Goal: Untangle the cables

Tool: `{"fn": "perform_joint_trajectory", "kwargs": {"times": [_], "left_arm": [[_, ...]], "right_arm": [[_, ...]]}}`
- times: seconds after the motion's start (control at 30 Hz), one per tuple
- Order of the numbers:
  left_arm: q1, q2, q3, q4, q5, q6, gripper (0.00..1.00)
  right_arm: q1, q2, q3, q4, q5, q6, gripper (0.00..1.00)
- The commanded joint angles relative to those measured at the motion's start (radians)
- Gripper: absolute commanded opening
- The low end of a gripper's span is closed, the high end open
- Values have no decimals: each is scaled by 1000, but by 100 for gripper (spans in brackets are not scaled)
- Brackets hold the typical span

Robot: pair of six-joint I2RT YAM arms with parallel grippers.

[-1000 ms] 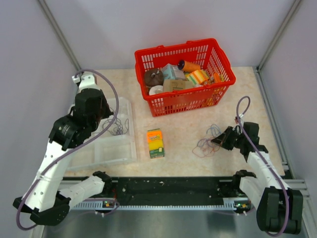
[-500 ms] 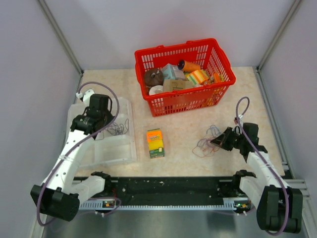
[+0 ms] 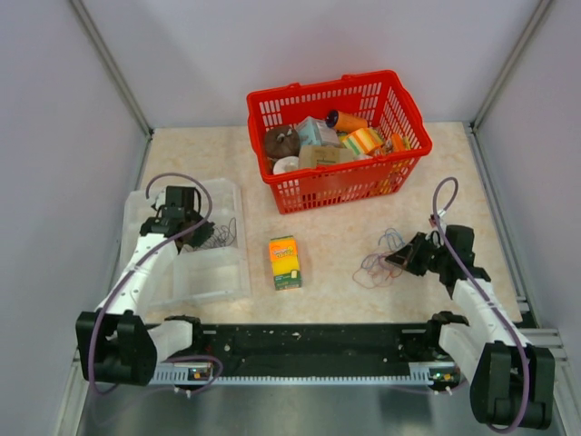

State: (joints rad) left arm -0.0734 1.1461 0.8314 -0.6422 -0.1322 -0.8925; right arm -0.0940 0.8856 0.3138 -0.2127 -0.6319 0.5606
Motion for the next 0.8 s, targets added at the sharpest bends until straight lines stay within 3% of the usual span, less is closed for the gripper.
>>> {"fn": "perform_joint_trajectory", "kwargs": {"times": [0.0, 0.07, 0.1, 0.13, 0.23, 0.33, 0.47, 0.53, 0.67, 0.77], "left_arm": [[7, -42, 2, 49, 81, -25, 38], [7, -80, 2, 49, 118, 1, 63], [6, -95, 6, 46, 127, 13, 65], [6, -112, 15, 35, 159, 20, 81], [6, -176, 37, 7, 181, 38, 82], [6, -255, 38, 35, 244, 87, 75], [-32, -309, -15, 238, 537, 164, 63], [-136, -296, -17, 321, 585, 200, 63], [-530, -197, 34, 360, 441, 311, 63], [-684, -94, 14, 475, 422, 241, 61]], "right_arm": [[5, 7, 1, 47, -28, -2, 0], [22, 13, 2, 59, -44, -2, 0], [34, 16, 4, 68, -55, -5, 0], [52, 16, 2, 70, -54, -4, 0], [124, 13, 10, 73, -23, -8, 0], [169, 19, 16, 75, -3, -13, 0], [200, 27, 28, 70, -5, -24, 0], [232, 29, 39, 65, -3, -30, 0], [287, 21, 50, 45, -26, 14, 0], [290, -25, 12, 99, -110, 99, 0]]}}
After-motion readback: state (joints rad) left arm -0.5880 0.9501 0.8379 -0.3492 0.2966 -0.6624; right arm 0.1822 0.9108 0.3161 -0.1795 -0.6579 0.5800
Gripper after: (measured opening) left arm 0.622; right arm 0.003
